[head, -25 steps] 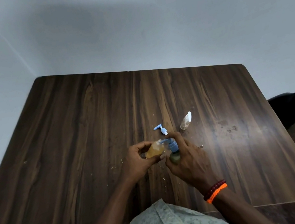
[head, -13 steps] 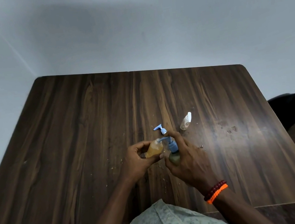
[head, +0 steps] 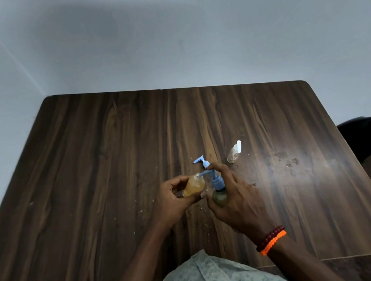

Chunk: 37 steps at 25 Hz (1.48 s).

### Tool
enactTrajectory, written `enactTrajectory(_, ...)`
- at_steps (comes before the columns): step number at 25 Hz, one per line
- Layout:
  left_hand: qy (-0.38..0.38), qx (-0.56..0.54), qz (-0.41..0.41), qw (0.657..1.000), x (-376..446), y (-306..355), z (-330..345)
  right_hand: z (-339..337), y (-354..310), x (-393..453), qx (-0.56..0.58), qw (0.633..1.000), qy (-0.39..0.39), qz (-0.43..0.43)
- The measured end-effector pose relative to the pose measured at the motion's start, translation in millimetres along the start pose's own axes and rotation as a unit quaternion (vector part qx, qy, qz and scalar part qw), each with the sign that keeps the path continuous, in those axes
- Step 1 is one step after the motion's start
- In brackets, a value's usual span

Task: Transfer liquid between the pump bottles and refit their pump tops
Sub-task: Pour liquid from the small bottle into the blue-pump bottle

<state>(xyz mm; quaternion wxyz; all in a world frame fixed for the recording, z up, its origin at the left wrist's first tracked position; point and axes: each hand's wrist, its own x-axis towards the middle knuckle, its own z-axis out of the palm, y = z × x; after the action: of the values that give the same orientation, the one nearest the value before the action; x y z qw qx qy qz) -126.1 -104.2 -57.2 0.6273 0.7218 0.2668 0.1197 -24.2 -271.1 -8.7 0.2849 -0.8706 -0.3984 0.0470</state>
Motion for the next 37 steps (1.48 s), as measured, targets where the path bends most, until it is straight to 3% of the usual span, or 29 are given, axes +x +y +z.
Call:
enactTrajectory(9,-0.006,-0.013,0.0,1.0,-1,0,-1,4,3,0,-0.006,1.0,0.0,-0.011)
enactTrajectory(16,0.014,-0.044,-0.01,0.999,-6,3,-12,26,9,9,0.187,0.982,-0.029,0.009)
enactTrajectory(20,0.057,-0.059,-0.03,0.996,-13,-2,-30,42,8,25,0.233,0.971,-0.023,0.047)
enactTrajectory(27,0.106,-0.06,-0.043,0.992,-27,-17,-56,77,-5,81,0.21,0.975,-0.014,0.073)
enactTrajectory(37,0.096,-0.061,-0.064,0.991,-37,-27,-70,113,-28,114,0.168,0.973,-0.105,0.114)
